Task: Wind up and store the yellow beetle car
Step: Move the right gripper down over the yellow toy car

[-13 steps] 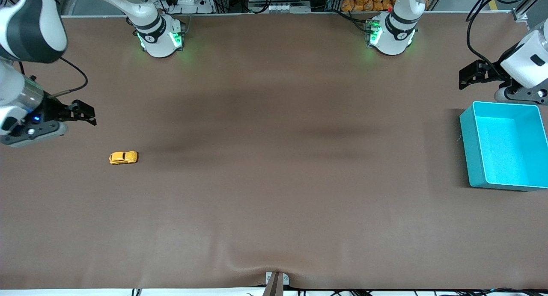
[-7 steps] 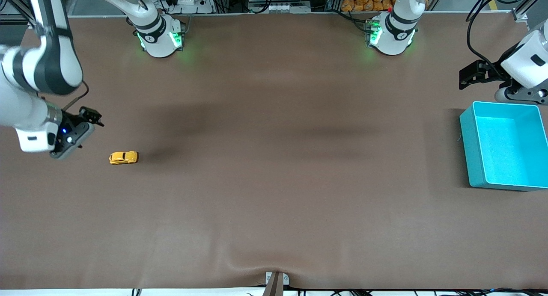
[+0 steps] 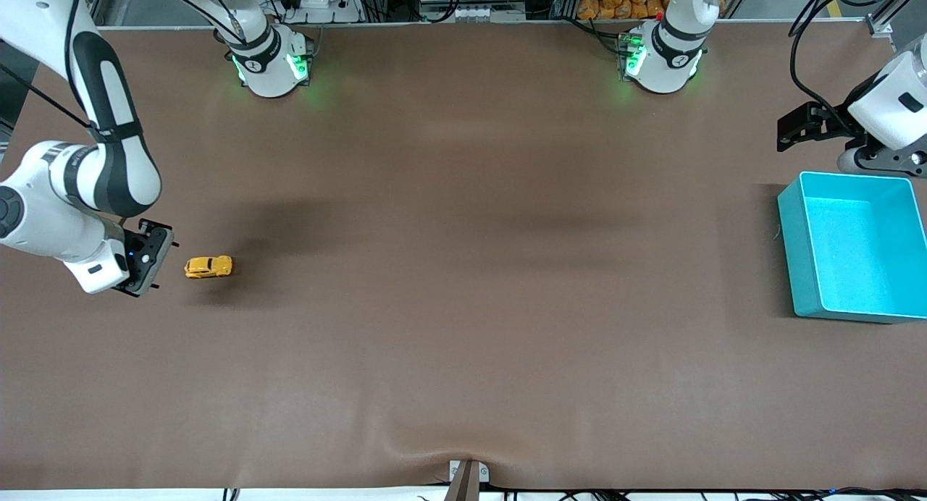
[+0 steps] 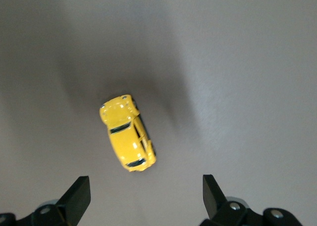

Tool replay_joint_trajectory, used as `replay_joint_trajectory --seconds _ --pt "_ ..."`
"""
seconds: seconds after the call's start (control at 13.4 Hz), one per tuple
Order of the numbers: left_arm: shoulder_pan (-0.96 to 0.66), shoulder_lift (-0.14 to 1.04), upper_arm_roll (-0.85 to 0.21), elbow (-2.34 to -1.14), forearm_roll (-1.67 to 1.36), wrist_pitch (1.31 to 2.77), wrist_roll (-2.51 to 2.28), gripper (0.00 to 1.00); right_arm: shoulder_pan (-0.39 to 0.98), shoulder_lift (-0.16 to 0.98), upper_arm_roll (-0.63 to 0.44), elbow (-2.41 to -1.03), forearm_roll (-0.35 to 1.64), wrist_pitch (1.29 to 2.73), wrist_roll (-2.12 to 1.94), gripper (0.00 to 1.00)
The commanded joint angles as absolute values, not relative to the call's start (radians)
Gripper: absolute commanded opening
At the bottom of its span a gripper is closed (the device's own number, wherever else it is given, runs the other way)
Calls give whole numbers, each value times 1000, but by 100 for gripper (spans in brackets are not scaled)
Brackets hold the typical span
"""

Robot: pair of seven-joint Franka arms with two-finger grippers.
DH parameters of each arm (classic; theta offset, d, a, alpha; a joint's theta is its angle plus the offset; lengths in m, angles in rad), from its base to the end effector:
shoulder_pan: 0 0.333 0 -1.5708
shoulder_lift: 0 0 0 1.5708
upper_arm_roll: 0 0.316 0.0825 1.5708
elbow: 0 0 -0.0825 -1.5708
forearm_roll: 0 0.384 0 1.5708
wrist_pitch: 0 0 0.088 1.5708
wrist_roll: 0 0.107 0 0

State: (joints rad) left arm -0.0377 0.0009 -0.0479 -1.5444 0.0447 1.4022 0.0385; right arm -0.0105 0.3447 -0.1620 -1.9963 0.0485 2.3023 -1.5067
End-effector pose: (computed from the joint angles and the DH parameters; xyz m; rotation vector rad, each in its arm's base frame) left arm 0.5349 -0.0405 0.6229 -3.0805 0.1847 0.2195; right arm 0.5933 -0.0992 0.2866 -2.4817 -1.9055 0.0573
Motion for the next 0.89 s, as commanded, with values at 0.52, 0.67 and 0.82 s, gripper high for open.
replay_joint_trajectory --seconds 0.52,0.67,0.82 --pt "-31 -11 -51 -1543 32 1407 32 100 15 363 -141 -2164 87 2514 -1732 100" --pt "-31 -11 -51 -1543 32 1413 32 100 15 368 -141 -2187 87 2568 -1743 100" --pt "-29 -12 -51 -1543 32 1416 32 100 17 382 -141 -2197 87 2598 -1749 99"
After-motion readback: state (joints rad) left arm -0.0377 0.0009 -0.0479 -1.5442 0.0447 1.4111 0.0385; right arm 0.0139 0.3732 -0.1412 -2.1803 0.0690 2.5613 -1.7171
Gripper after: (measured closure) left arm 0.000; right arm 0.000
